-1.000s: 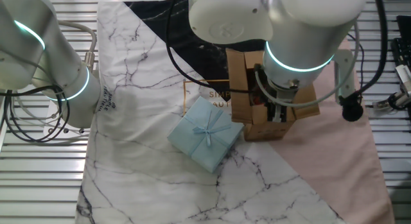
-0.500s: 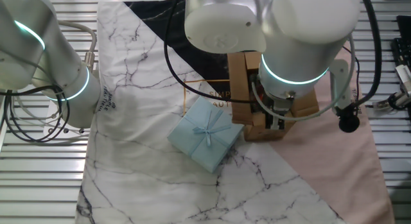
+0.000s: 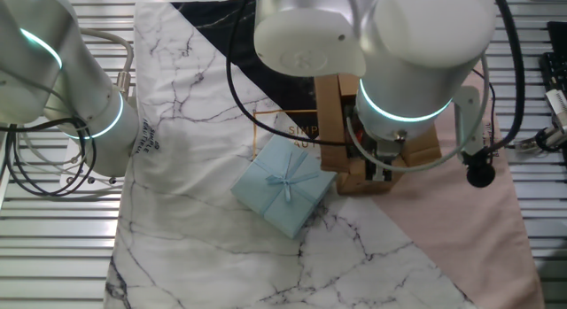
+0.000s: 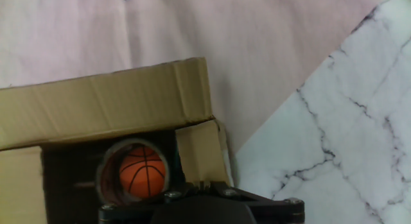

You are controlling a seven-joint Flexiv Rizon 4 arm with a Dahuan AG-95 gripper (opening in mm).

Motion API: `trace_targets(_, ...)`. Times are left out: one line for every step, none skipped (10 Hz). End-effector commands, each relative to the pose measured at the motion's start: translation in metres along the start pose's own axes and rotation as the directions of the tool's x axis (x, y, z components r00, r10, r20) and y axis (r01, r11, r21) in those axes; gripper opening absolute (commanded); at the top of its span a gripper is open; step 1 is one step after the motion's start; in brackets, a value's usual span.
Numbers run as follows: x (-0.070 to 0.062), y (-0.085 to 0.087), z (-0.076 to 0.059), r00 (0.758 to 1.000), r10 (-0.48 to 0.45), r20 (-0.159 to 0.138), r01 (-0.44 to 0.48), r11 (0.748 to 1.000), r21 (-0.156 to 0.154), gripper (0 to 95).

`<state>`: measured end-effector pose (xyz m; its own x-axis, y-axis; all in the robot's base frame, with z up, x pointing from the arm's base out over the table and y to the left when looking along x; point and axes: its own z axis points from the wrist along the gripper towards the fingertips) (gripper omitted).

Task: Cover the box

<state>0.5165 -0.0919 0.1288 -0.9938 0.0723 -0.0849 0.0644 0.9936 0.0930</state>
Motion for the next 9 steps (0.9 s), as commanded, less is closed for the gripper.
trace_targets(0.0007,0.0008,0.001,1.0,0.005,0.003,-0.005,1.0,0.001,0.0)
trace_targets(0.0007,0.0014,0.002,1.0,0.006,0.005,-0.006,1.0,0.001,0.0)
trace_targets(0.0006,0.0014,0.0023,1.0,0.007,0.004,-0.007,1.0,0.002,0.0)
trace_targets(0.0005,0.0016,0.0024,1.0,0.011,0.003,-0.012,1.0,0.01,0.0)
trace_targets(0.0005,0.0016,0.0024,1.0,0.013,0.002,-0.013,1.0,0.016,0.0)
trace_targets(0.0005,0.0018,0.0024,1.0,0.016,0.001,-0.016,1.0,0.027,0.0)
trace_targets(0.0004,0.0018,0.0025,1.0,0.017,-0.004,-0.017,0.999,0.036,0.0)
trace_targets(0.0003,0.0019,0.0027,1.0,0.016,-0.011,-0.016,0.999,0.042,0.0)
trace_targets(0.0001,0.0019,0.0032,1.0,0.017,-0.014,-0.016,0.999,0.044,0.0)
